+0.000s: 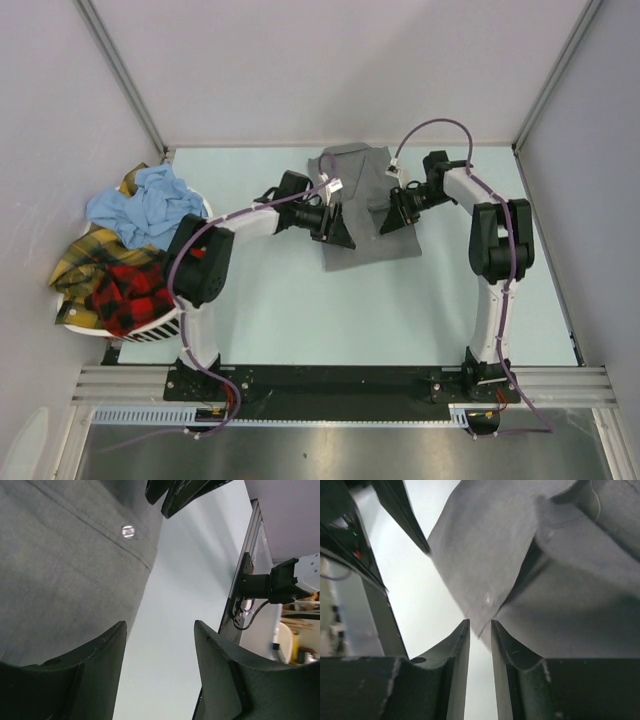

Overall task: Fold and stack the long sleeve shirts
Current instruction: Fold the shirt

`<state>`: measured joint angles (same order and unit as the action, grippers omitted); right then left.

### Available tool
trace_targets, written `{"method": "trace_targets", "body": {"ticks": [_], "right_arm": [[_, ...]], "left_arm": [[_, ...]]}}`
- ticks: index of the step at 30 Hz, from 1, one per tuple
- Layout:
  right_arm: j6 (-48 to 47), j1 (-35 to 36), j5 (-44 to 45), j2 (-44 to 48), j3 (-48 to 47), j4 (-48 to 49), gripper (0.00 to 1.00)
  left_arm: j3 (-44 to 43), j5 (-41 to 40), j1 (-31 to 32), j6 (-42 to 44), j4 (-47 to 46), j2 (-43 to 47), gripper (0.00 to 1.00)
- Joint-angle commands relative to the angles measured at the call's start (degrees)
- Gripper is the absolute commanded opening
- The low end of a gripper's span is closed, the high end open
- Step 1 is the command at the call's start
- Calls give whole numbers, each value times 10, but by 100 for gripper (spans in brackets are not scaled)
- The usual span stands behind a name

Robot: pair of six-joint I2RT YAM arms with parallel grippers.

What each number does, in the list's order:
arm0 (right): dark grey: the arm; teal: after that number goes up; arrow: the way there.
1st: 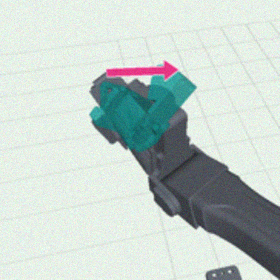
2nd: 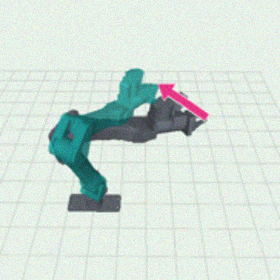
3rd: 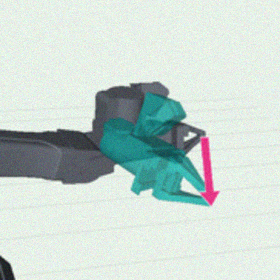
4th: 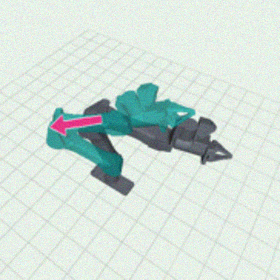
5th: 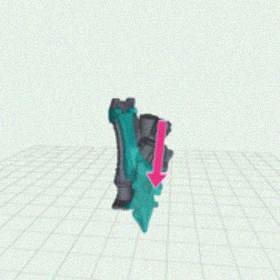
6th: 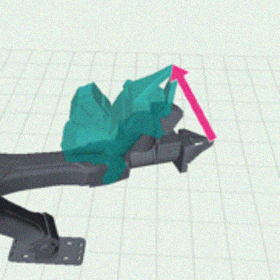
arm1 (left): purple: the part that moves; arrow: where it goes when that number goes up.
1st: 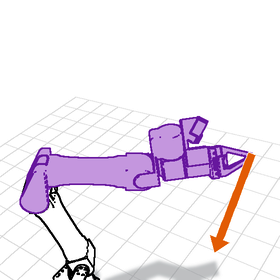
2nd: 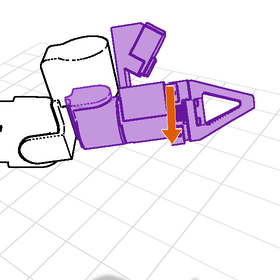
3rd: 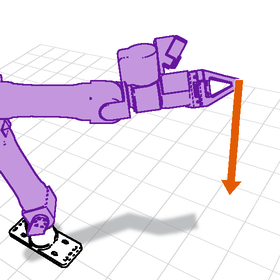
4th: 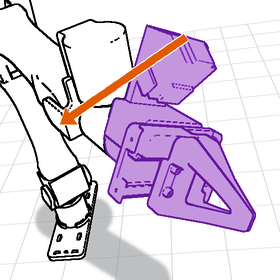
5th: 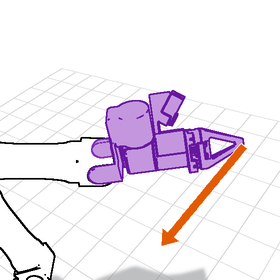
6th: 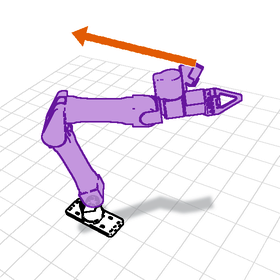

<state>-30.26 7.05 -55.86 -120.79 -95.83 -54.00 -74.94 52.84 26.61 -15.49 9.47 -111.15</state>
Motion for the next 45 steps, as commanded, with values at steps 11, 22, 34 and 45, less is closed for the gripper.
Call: {"method": "trace_targets", "body": {"ticks": [11,22,34,45], "right_arm": [[347,-18,-16,-153,-71,324,30],[439,-37,50,-200,-101,375,39],[324,-114,-30,-24,-51,165,68],[249,-129,80,8,106,115,69]], "left_arm": [[-69,32,-16,-47,-37,-115,62],[-128,-79,-84,15,45,-140,65],[-52,-19,-125,92,90,9,66],[124,-49,-47,-16,-2,34,73]]}}
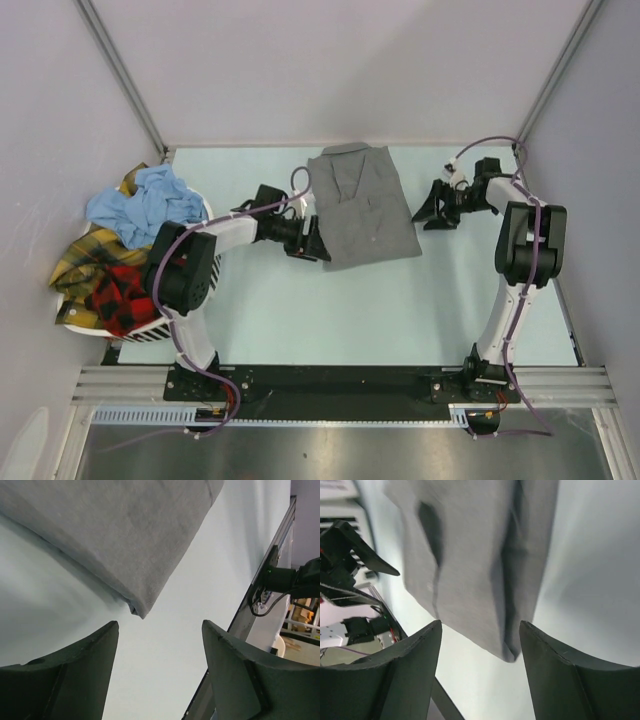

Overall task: Fold and stack the long sleeve shirts
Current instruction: Fold the shirt

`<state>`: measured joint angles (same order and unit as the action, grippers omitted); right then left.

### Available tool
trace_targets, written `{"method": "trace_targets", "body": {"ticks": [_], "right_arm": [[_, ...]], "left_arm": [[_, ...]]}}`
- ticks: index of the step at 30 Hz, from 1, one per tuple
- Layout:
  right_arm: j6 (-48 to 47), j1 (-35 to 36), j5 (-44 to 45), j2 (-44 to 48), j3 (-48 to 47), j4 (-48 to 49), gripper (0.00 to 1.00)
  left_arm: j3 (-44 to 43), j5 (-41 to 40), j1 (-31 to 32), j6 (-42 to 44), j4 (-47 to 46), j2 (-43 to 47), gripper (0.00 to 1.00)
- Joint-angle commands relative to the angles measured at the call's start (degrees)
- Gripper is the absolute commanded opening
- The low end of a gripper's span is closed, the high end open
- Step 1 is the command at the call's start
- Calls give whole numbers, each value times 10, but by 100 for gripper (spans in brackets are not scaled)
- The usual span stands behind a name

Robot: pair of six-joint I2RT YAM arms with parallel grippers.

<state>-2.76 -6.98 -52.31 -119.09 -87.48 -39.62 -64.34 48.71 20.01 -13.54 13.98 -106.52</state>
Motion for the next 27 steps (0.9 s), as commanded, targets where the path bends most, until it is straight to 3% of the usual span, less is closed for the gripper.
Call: {"method": "trace_targets", "body": {"ticks": [1,5,7,11,14,16,18,21,22,23,24,26,27], "right_arm": [[-24,15,57,-10,28,-27,69],[-26,34,72,-21,41,-26,66],[-29,43,77,-23,50,-33,57],[-36,49,76,-8,85,-47,32],[-51,52,81,10,118,-71,14],[-59,51,85,22,135,-91,6],[-66,49,89,32,157,-105,5],[-87,37,82,52,166,-122,21],[-93,33,67,57,161,-134,34],[-95,28,62,61,152,-138,41],[-102,22,56,61,142,-144,47],[-104,14,38,57,103,-154,52],[-100,14,37,56,89,-150,52]], "left_arm": [[19,-12,20,-38,-58,-17,73],[12,-21,29,-39,-69,-41,66],[7,-20,30,-39,-68,-56,60],[11,-5,30,-28,-55,-62,19],[38,-6,30,-10,-35,-37,0],[63,-5,28,3,-23,-9,0],[74,-3,28,12,-13,8,0],[80,-6,22,34,11,32,2],[77,-8,20,48,24,37,6],[76,-12,17,58,31,48,22],[71,-26,10,66,34,54,32],[53,-40,-1,84,39,61,48],[42,-53,-3,90,40,57,51]]}}
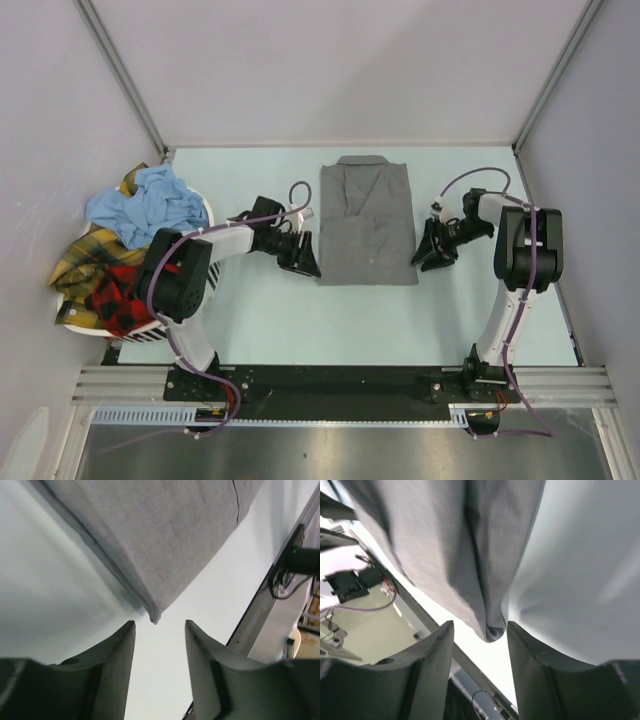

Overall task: Fold and stack the long sleeve shirts
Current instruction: Fold the shirt

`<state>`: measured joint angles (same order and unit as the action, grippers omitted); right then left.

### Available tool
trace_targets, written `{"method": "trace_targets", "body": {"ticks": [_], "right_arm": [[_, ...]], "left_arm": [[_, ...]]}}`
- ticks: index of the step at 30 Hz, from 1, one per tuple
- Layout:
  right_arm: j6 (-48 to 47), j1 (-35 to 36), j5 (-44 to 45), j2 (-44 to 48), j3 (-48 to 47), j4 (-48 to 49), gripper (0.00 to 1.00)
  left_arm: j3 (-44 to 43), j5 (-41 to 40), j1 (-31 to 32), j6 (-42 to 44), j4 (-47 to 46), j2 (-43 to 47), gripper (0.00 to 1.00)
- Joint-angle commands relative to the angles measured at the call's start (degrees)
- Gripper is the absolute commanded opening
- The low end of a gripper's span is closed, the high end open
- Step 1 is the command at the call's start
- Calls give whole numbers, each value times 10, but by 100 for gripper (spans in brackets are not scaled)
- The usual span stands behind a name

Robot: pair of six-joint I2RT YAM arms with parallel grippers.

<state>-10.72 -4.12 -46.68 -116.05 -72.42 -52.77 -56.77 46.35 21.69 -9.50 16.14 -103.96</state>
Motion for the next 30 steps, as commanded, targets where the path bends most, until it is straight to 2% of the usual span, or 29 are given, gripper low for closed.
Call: {"method": "trace_targets", "body": {"ticks": [1,8,13,17,20,21,23,24,27,28,30], "right_arm": [[-12,-12,-22,21,-90,3,53],[59,13,-9,-51,-198,100,53],[61,25,11,-88,-221,125,54],[58,32,21,-102,-220,135,52],[60,32,20,-100,-220,147,40],[56,29,25,-98,-220,149,29],[54,24,26,-95,-220,151,22],[51,18,27,-94,-221,151,14],[52,14,27,-94,-223,153,2],[54,13,27,-95,-228,155,0],[61,13,25,-97,-228,166,0]], "left_arm": [[-56,-32,-21,54,20,27,55],[-172,-70,-21,40,15,-63,58],[-242,-90,-20,39,27,-123,58],[-265,-93,-8,47,28,-145,57],[-272,-88,-2,45,20,-152,51],[-273,-87,-2,42,14,-152,49],[-275,-87,-1,39,6,-150,42],[-281,-86,0,40,6,-151,39],[-291,-86,3,40,3,-155,32],[-298,-86,4,40,2,-157,25],[-305,-93,4,35,1,-165,17]]}}
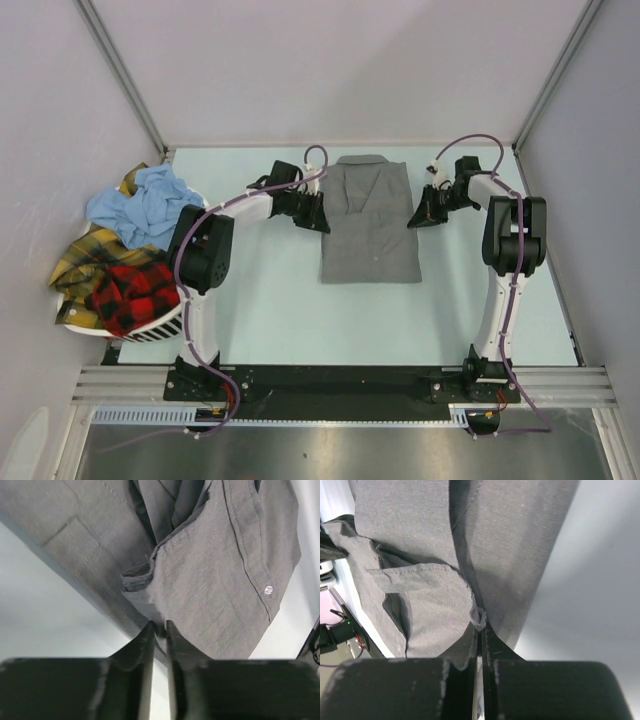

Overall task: Fold and stack the long sleeve shirts
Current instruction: Fold the shirt

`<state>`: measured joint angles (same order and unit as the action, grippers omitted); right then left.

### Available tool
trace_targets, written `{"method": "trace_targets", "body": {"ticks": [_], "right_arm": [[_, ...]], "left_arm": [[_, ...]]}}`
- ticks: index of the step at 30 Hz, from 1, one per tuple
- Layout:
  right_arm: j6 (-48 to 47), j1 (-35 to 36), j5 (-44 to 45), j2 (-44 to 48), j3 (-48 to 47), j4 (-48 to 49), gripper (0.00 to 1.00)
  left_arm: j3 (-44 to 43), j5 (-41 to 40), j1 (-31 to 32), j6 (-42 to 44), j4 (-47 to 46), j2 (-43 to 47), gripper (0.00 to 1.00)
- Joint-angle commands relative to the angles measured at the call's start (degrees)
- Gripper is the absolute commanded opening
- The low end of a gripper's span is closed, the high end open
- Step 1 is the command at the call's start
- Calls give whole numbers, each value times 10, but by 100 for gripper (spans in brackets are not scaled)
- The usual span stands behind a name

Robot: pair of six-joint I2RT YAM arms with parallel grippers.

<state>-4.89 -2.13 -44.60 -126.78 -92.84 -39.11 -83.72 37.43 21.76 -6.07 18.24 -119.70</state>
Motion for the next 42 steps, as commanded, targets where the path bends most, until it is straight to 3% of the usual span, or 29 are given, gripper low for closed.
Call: {"method": "trace_targets", "body": {"ticks": [1,3,8,10,12,14,15,18,20,21,22,27,29,32,38,42], "right_arm": [[7,-6,4,9,-24,34,0],[12,-6,6,5,-23,51,0],[27,-9,18,-2,-25,75,0],[25,-14,16,5,-35,65,29],[10,-33,-3,19,-55,23,48],[-1,-53,-37,65,-54,-16,59],[-7,-68,-77,91,-31,-23,74],[20,-66,-180,178,35,-47,99],[72,-46,-243,238,149,7,100],[115,-32,-253,255,189,44,100],[184,-3,-259,273,271,123,99],[356,62,-262,298,402,325,100],[433,70,-252,291,446,427,100],[479,71,-240,255,478,494,99],[469,42,-214,148,504,525,100],[374,-21,-199,137,501,418,100]], "left_arm": [[-39,-7,3,-2,-20,-11,6],[-41,-16,2,-3,-21,-18,0],[-54,-23,-5,2,-15,-47,1],[-58,-7,-15,6,-5,-36,30],[-23,14,-26,11,-10,2,51],[20,83,-44,1,-45,89,66],[65,103,-44,-10,-51,119,81],[156,174,-16,-89,-93,205,99],[207,190,27,-160,-199,231,100],[251,192,44,-236,-241,241,99],[265,188,75,-269,-310,238,100],[294,177,128,-427,-477,167,100],[288,166,139,-443,-517,142,99],[303,144,144,-484,-581,95,99],[358,83,122,-482,-577,34,99],[407,63,80,-444,-504,53,99]]}}
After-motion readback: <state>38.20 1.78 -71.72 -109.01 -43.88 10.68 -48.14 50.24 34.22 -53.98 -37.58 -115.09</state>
